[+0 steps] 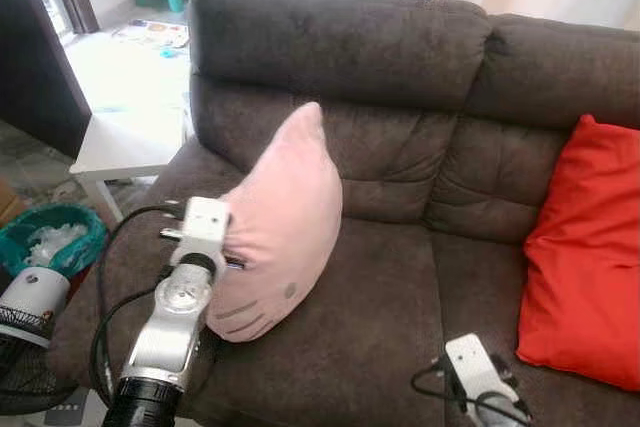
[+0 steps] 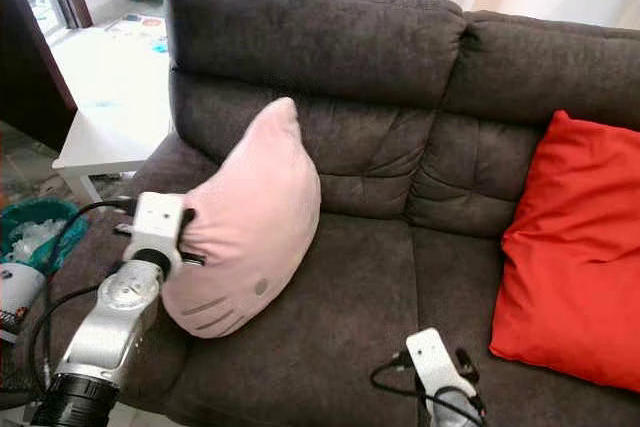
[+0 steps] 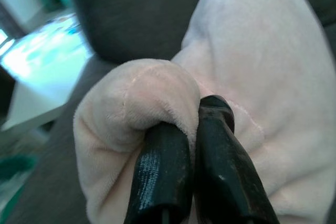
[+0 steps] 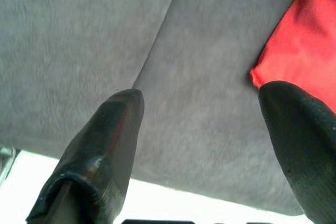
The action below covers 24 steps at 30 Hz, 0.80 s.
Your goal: Move the pillow to the sofa from floor
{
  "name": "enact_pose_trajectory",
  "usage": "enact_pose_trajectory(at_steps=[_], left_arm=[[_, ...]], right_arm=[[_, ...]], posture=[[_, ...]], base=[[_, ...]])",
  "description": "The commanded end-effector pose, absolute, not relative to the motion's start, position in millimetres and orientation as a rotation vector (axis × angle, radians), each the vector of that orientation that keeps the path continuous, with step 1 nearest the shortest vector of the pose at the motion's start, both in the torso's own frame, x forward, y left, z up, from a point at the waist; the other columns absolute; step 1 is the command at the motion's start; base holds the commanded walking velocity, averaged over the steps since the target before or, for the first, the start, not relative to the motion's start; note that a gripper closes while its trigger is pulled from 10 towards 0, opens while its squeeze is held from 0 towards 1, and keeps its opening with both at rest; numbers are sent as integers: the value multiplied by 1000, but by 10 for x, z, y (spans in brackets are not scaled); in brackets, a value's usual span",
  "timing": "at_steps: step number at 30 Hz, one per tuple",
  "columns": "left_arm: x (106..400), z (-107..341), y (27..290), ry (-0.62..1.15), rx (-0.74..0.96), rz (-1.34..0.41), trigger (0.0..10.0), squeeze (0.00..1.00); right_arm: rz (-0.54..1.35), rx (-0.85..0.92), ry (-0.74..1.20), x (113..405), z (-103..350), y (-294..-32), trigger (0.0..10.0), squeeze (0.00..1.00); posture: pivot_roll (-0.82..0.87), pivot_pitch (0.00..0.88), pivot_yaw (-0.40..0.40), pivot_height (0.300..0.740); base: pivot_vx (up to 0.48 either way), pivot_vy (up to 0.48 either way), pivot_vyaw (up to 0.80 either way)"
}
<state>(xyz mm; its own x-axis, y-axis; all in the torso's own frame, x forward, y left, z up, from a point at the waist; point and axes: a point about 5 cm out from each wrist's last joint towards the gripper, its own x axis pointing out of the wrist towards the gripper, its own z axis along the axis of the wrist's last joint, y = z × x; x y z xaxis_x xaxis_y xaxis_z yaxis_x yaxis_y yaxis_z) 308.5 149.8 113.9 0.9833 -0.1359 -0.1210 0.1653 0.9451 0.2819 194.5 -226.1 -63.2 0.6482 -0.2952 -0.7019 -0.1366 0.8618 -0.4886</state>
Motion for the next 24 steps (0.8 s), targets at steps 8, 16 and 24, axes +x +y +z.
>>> enact_pose_trajectory(at_steps=[8, 16, 24], left_arm=[[3048, 998, 1667, 129, 341, -107, 10000, 0], [3038, 960, 1896, 154, 247, 68, 10000, 0], [3003, 932, 1726, 104, 418, -127, 10000, 0]], right_arm=[[-124, -459, 1065, 1446, -927, -2226, 10000, 0], [-131, -422, 1226, 976, -1085, -2235, 10000, 0], [-155, -363, 1265, 861, -1112, -2249, 10000, 0]], posture=[[80, 32, -89, 740], [81, 28, -93, 740], [75, 25, -89, 740]], base=[[0, 0, 0], [0, 0, 0], [0, 0, 0]])
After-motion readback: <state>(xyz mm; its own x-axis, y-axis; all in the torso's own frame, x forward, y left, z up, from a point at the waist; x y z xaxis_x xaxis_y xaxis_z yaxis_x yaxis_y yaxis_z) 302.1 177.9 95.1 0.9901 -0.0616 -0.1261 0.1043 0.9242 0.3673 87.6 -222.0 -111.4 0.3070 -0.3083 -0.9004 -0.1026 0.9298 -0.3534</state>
